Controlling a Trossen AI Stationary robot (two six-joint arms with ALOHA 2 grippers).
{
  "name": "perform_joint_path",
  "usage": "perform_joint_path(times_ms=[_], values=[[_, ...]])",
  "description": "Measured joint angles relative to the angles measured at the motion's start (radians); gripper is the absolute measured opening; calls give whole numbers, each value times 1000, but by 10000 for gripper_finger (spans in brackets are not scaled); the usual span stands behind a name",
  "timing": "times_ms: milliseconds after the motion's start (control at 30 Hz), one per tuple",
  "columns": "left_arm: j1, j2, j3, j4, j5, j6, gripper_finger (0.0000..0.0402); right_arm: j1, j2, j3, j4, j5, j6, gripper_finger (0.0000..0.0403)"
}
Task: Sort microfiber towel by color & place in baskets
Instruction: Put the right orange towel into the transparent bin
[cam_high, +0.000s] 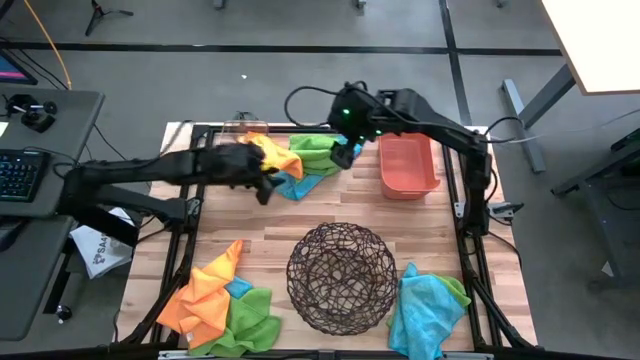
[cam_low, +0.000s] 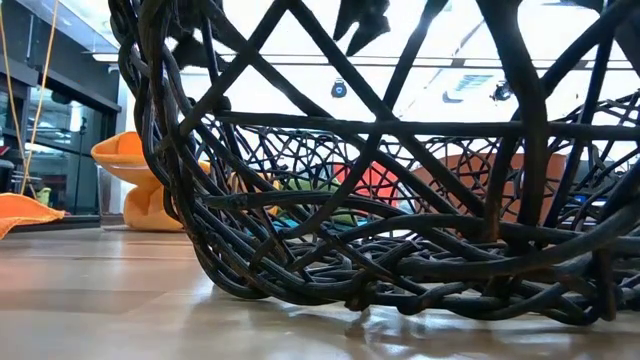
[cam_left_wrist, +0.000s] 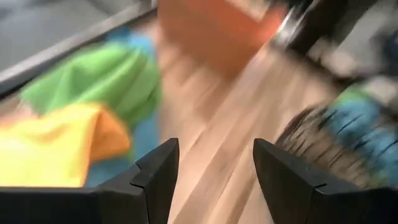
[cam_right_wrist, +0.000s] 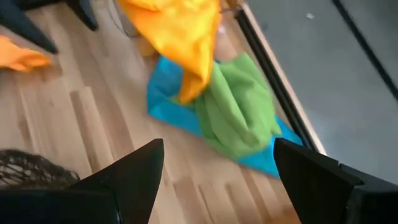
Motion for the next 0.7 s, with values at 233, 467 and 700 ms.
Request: perform_joint_path(times_ms=[233,467,700], values=[[45,294,245,-429,-92,177,195,76,-55,0,-159,169,76,297],[50,467,396,-605,-158,305,195,147,-187,-139,-171,315,186,297],[51,575,428,-674,-172,387,195,235,-558,-756,58,399,541,297]])
